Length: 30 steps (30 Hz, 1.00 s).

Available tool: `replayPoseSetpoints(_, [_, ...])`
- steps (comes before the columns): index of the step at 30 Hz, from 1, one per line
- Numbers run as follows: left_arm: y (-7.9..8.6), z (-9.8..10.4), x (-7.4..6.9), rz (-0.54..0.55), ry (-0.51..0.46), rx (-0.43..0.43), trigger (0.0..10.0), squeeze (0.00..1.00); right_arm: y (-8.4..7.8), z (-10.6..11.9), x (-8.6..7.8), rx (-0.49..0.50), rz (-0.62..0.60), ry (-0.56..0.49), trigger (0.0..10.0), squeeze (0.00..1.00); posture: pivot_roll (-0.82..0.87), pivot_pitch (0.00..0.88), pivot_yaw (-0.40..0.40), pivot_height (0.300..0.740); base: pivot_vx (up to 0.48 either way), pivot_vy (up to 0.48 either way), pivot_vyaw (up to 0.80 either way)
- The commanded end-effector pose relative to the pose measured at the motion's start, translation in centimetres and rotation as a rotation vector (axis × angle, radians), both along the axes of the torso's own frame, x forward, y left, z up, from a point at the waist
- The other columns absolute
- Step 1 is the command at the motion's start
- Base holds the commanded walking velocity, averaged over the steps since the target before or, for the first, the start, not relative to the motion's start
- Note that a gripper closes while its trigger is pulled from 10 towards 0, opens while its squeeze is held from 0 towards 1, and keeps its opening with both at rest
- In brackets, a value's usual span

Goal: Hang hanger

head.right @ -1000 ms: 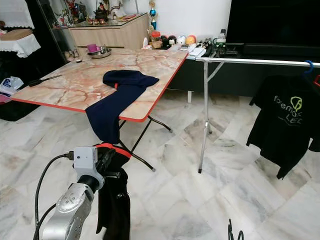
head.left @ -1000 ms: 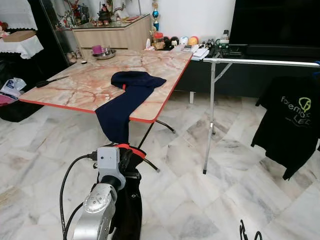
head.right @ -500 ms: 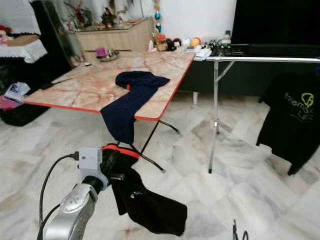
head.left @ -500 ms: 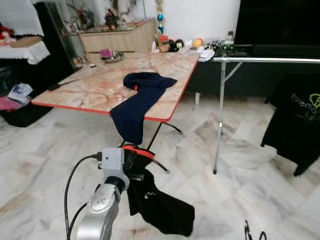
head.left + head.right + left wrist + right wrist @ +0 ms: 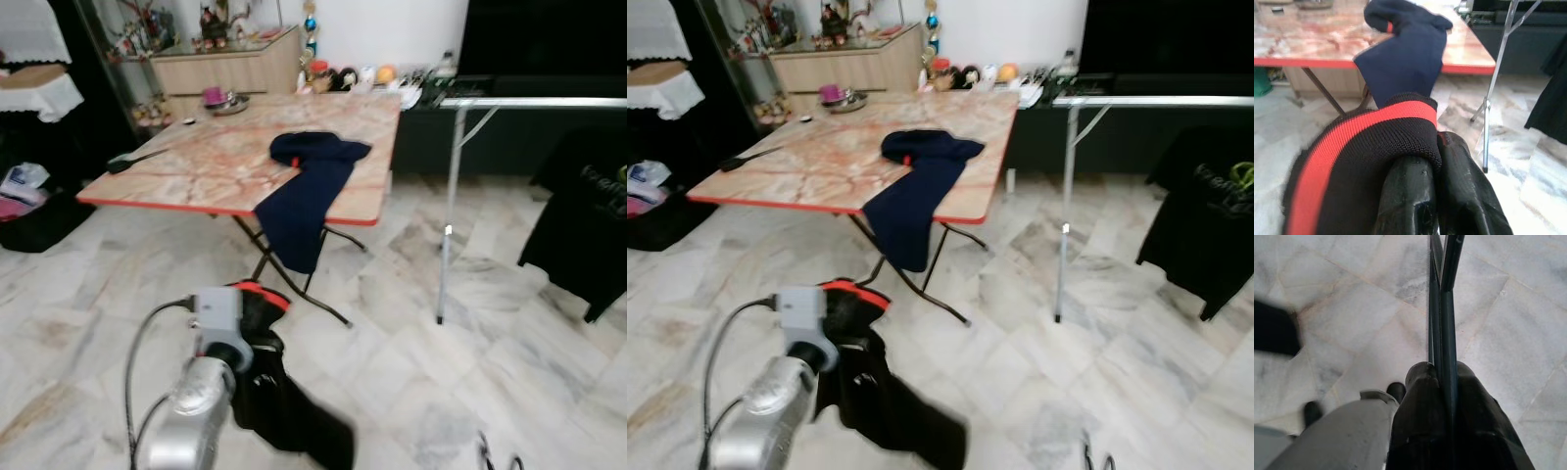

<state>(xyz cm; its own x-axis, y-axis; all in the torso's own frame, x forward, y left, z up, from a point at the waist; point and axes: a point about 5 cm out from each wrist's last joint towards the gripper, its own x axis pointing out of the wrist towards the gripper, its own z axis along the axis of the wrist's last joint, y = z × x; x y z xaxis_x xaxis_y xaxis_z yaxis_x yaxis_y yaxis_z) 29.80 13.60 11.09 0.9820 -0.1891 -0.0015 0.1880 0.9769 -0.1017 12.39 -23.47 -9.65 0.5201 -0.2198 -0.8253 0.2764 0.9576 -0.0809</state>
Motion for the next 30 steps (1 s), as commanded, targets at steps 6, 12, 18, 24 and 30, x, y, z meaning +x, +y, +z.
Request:
replayPoseSetpoints(6, [1.1, 0.5, 0.0, 0.027, -0.017, 0.022, 10.0, 0.00, 1.3, -0.1, 0.5, 0.027, 0.003, -0.014, 10.0, 0.00, 0.00, 0.013, 0.062, 0.740, 0.000, 0.480, -0.61])
replayPoseSetpoints(12, [1.0, 0.5, 0.0, 0.019, -0.020, 0.023, 10.0, 0.00, 1.2, -0.1, 0.3, 0.027, 0.009, -0.011, 10.0, 0.00, 0.01, 0.005, 0.062, 0.740, 0.000, 0.480, -0.79])
replayPoseSetpoints(18, [1.0, 0.6, 0.0, 0.014, -0.021, 0.024, 10.0, 0.00, 0.2, 0.1, 0.3, 0.018, 0.007, -0.022, 10.0, 0.00, 0.01, 0.005, 0.063, 0.740, 0.000, 0.480, -0.50])
replayPoseSetpoints(24, [0.9, 0.9, -0.1, 0.015, -0.040, 0.022, 10.0, 0.00, 0.0, 0.2, 0.3, 0.015, 0.012, -0.025, 10.0, 0.00, 0.01, 0.011, 0.064, 0.740, 0.000, 0.171, 0.00])
replayPoseSetpoints(30, [1.1, 1.4, -0.1, 0.025, -0.068, -0.029, 10.0, 0.00, 0.7, 0.0, 0.4, 0.023, 0.019, -0.029, 10.0, 0.00, 0.01, 0.013, 0.064, 0.740, 0.000, 0.000, 0.00])
